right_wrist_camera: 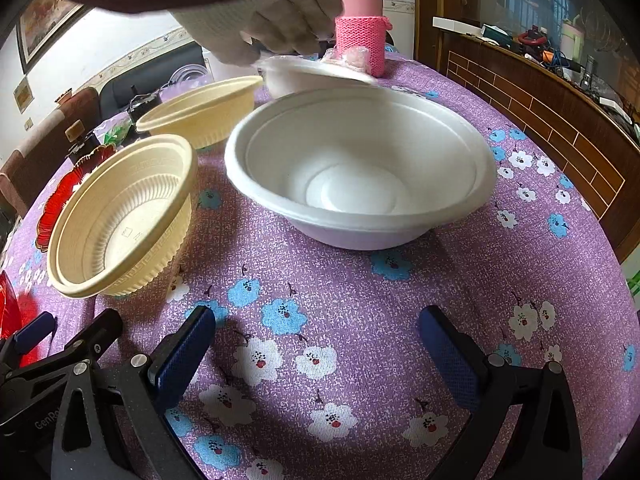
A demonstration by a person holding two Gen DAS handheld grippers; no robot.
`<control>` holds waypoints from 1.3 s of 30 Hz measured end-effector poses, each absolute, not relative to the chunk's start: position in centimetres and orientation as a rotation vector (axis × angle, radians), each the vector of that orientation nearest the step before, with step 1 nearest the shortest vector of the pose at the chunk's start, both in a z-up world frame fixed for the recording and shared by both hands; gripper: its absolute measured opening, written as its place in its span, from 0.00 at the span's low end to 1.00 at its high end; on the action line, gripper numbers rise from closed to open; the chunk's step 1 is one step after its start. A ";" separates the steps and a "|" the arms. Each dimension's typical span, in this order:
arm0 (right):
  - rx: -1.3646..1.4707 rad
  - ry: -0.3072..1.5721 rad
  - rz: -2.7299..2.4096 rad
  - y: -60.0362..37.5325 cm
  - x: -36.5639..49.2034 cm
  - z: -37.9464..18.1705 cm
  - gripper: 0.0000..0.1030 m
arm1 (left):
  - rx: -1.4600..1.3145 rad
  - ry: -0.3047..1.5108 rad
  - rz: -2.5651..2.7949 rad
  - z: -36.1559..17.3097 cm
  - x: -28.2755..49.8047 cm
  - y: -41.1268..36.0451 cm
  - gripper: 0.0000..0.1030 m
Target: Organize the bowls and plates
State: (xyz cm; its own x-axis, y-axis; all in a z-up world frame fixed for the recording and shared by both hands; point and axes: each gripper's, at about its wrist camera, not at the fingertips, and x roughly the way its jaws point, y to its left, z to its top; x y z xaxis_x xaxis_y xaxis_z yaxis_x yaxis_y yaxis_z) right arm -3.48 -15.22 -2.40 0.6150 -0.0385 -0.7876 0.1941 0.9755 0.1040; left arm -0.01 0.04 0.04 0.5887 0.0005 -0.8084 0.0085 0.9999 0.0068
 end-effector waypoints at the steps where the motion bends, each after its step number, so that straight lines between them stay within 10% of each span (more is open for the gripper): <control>1: 0.186 0.900 -0.135 -15.2 -3.5 -2.4 0.99 | 0.010 0.941 -0.005 0.0 0.0 0.0 1.00; 39: 0.118 0.925 -0.159 -14.6 -3.0 -3.0 0.99 | 0.030 0.943 -0.042 0.0 -3.4 1.5 1.00</control>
State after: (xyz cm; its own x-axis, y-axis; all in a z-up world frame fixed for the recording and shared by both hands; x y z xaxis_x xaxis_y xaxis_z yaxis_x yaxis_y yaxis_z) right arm -2.98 -14.56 -3.00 0.5912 -0.0859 -0.8019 0.1871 0.9818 0.0327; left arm -3.41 1.49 -0.02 0.5867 -0.0226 -0.8095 0.0487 0.9988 0.0074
